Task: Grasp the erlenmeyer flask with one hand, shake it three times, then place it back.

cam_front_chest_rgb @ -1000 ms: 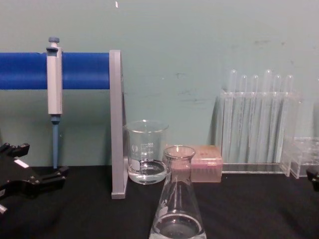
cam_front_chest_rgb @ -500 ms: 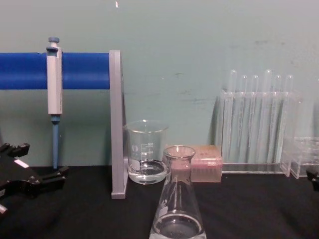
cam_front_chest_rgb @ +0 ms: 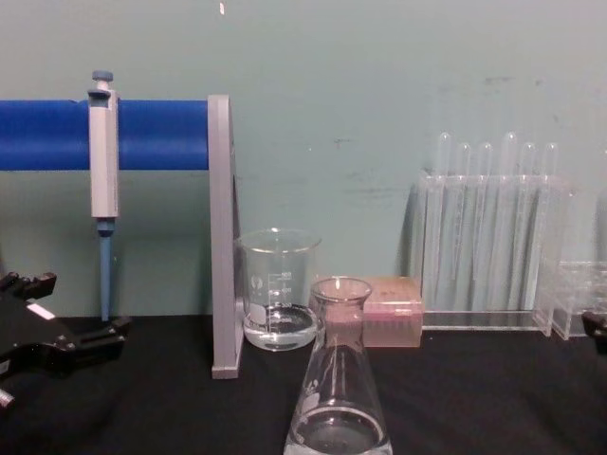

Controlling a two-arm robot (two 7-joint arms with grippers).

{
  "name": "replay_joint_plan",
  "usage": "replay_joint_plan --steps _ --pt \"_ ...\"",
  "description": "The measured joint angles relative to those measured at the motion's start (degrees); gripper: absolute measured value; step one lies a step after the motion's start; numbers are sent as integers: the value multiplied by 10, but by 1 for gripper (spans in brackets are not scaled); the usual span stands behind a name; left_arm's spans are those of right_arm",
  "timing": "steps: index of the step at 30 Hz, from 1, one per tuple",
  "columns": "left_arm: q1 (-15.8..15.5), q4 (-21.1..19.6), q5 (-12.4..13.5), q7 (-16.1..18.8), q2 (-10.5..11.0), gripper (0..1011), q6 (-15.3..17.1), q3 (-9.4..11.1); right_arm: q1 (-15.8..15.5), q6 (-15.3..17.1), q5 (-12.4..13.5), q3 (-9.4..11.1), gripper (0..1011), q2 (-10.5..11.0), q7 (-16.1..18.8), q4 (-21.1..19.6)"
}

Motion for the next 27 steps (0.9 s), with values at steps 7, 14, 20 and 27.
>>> replay_joint_plan --steps 7,14,20,27 --pt "0 0 0 0 0 1001 0 0 -14 28 59 31 1000 -2 41 -34" --pt "0 0 0 0 0 1001 0 0 -26 60 133 61 1000 -6 98 -68" --pt "0 0 0 0 0 1001 0 0 -30 83 172 69 1000 -10 147 -82" --pt "0 0 0 0 0 1001 0 0 -31 95 179 61 1000 -17 191 -88"
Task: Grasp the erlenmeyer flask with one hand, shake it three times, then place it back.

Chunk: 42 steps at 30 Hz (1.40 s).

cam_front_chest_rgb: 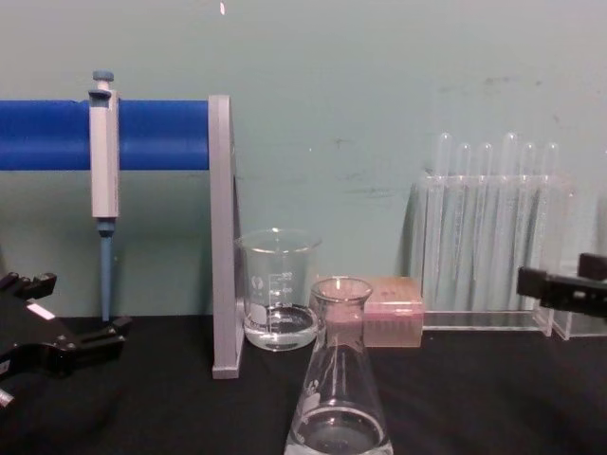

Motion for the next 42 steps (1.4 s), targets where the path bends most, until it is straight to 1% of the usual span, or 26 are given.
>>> replay_joint_plan --steps 8,10,12,14,15,21,25,28,29,32,38,42 --pt "0 0 0 0 0 1001 0 0 2 11 -1 -13 1000 -8 35 -2" --pt "0 0 0 0 0 1001 0 0 5 13 -6 -21 1000 -10 47 -1" --pt "0 0 0 0 0 1001 0 0 6 13 -8 -23 1000 -10 49 0" --pt "0 0 0 0 0 1001 0 0 11 14 -14 -33 1000 -13 59 5" --pt "0 0 0 0 0 1001 0 0 11 14 -14 -33 1000 -13 59 5" --pt "0 0 0 0 0 1001 0 0 29 9 -35 -54 1000 -23 72 20" --pt "0 0 0 0 0 1001 0 0 46 0 -54 -71 1000 -35 83 36" --pt "0 0 0 0 0 1001 0 0 57 -3 -62 -81 1000 -43 91 46" --pt "0 0 0 0 0 1001 0 0 57 -3 -62 -81 1000 -43 91 46" --pt "0 0 0 0 0 1001 0 0 70 -7 -70 -93 1000 -54 99 58" --pt "0 0 0 0 0 1001 0 0 88 -15 -86 -106 1000 -71 103 80" --pt "0 0 0 0 0 1001 0 0 103 -27 -105 -116 1000 -85 102 100"
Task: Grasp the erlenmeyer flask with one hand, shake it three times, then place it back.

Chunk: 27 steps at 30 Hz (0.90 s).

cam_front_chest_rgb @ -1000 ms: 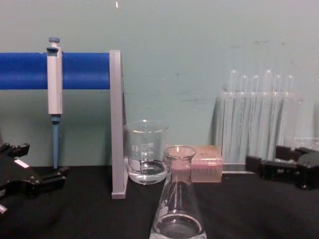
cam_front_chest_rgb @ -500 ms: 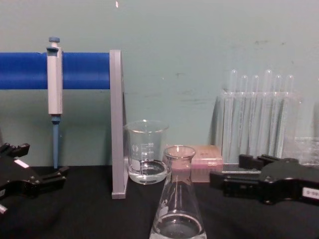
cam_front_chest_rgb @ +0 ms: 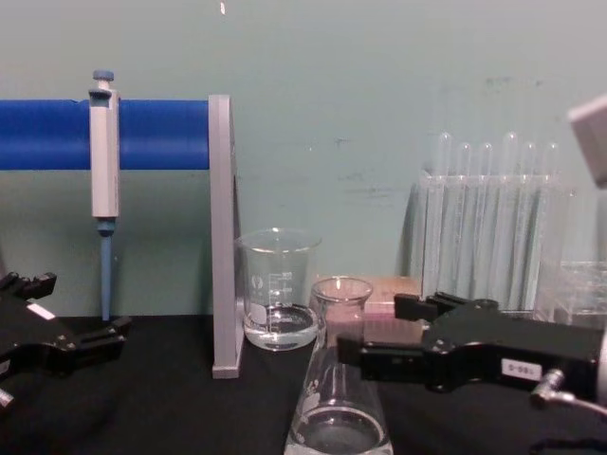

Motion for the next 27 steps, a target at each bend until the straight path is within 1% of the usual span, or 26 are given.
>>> replay_joint_plan --steps 6,13,22,27 --pt "0 0 0 0 0 1001 0 0 17 -15 -31 -11 1000 -20 -6 25" --pt "0 0 0 0 0 1001 0 0 35 -22 -51 -14 1000 -41 -9 54" --pt "0 0 0 0 0 1001 0 0 52 -25 -64 -15 1000 -63 -5 87" --pt "0 0 0 0 0 1001 0 0 58 -25 -66 -14 1000 -70 -2 96"
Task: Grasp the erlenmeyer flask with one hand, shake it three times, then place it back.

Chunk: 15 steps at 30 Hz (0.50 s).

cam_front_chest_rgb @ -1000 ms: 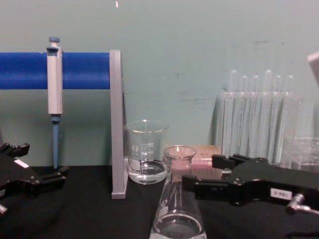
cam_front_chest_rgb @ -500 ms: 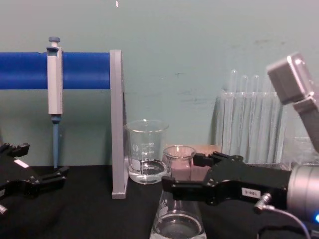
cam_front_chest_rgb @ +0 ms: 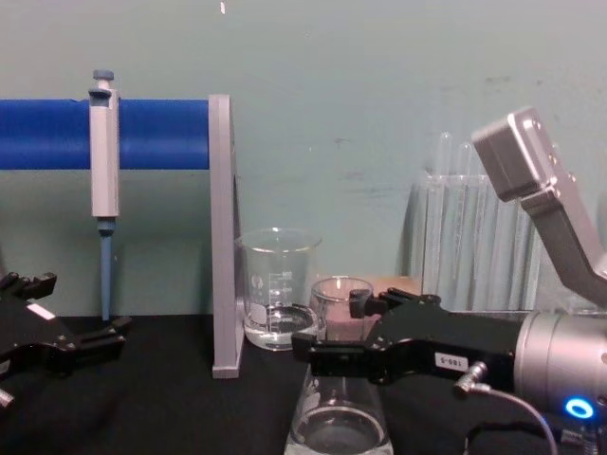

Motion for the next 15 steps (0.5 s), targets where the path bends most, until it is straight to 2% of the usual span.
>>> replay_joint_plan --steps 8,15 --pt "0 0 0 0 0 1001 0 0 3 4 1 4 1000 -9 2 7" --pt "0 0 0 0 0 1001 0 0 3 5 1 5 1000 -9 2 8"
